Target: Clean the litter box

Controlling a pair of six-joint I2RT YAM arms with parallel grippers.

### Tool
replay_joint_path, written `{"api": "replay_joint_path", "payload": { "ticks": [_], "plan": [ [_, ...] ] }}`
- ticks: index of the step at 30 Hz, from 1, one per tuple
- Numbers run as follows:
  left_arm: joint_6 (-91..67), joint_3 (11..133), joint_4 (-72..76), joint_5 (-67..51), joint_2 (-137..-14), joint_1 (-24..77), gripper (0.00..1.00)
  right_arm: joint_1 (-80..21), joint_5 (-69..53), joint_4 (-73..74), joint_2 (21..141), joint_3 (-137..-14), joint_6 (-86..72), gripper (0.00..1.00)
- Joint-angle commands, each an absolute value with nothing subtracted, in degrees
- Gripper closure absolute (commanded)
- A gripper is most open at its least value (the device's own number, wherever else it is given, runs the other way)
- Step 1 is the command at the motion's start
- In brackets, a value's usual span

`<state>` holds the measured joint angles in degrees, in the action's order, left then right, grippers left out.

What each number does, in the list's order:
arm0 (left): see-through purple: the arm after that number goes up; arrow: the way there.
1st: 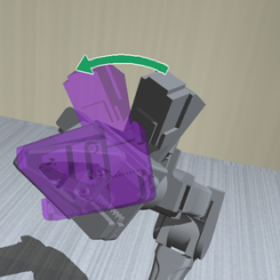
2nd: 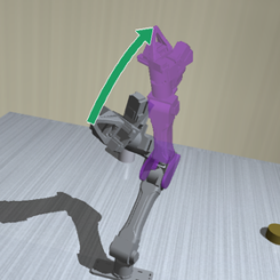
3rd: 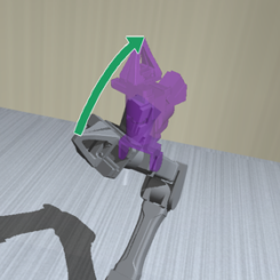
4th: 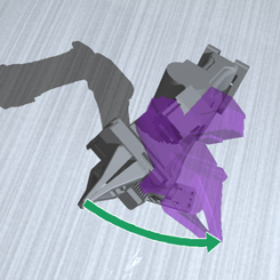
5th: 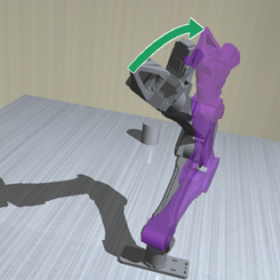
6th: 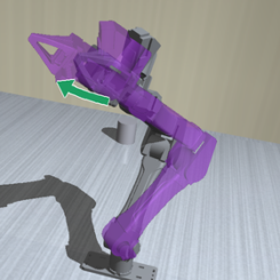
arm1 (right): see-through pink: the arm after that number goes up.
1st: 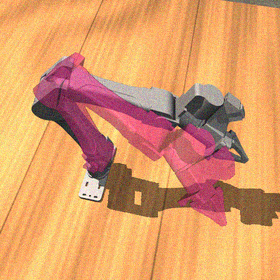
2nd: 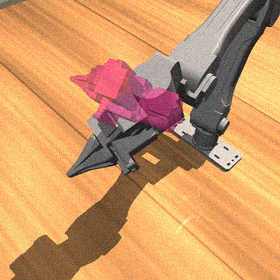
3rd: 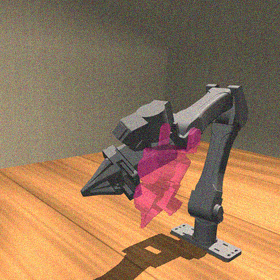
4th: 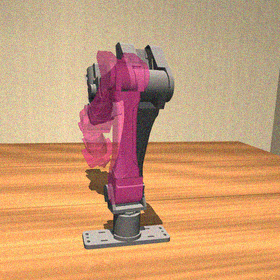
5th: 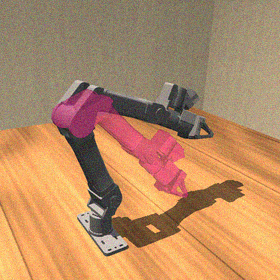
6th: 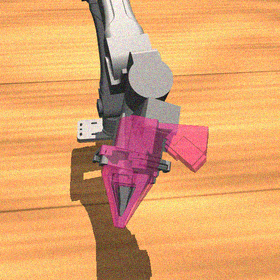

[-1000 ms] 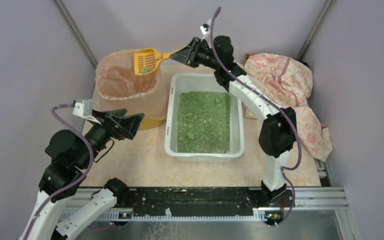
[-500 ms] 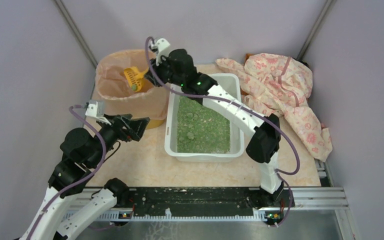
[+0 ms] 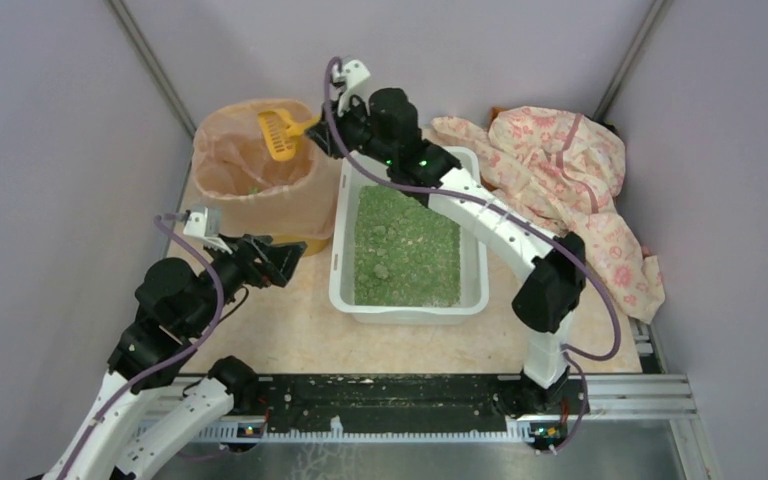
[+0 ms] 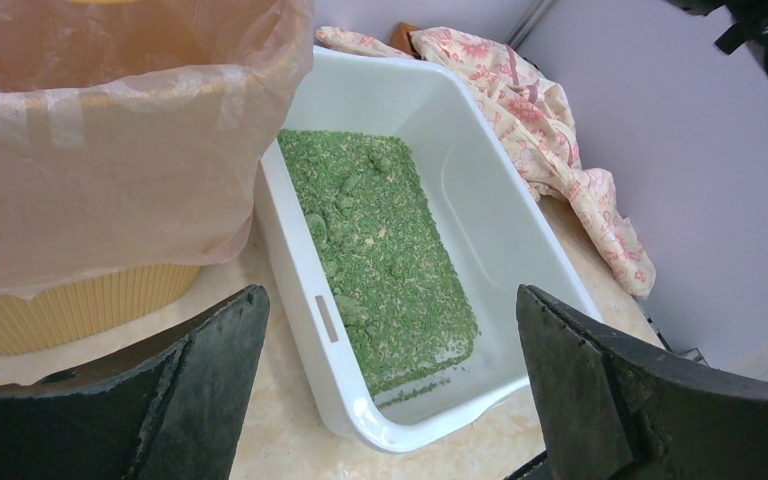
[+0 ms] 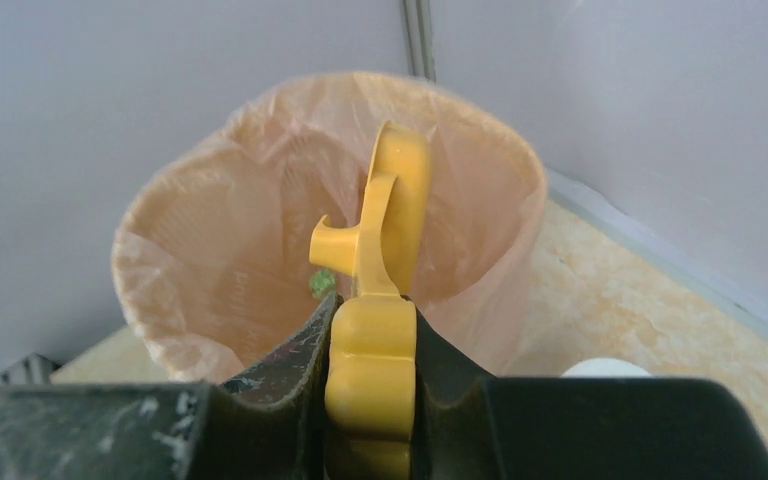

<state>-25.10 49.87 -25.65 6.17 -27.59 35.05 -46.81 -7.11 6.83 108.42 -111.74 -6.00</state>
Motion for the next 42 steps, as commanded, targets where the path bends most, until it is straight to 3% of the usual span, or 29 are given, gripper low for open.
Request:
{"api": "replay_joint_path", "payload": {
  "ticks": [1,9,15,19,27,42],
  "plan": [
    [-25.93,48.82,-23.43,5.49,-26.41,35.32,0.01,-42.06,-14.91,-6.28,97.39,-108.14,-16.47,1.00],
    [-26.28,47.10,-21.78,4.56,-27.16,35.28,0.01,-28.67,-18.66,-18.80,79.71,-85.07,-32.10,1.00],
    [-26.17,45.07,-18.93,2.07,-29.00,35.32,0.01,-16.94,-16.48,4.46,68.60,-75.25,-29.48,1.00],
    [-26.26,42.63,-15.52,0.44,-31.50,35.30,0.01,-14.64,-14.88,19.67,66.06,-71.80,-24.87,1.00],
    [-26.50,40.18,-6.74,-5.32,-38.21,35.26,0.01,-14.67,-14.76,25.24,70.14,-66.04,-22.31,1.00],
    [-26.24,37.35,-1.41,-6.33,-43.48,35.27,0.01,-14.71,-9.82,18.99,84.44,-67.52,-23.32,1.00]
  ]
}}
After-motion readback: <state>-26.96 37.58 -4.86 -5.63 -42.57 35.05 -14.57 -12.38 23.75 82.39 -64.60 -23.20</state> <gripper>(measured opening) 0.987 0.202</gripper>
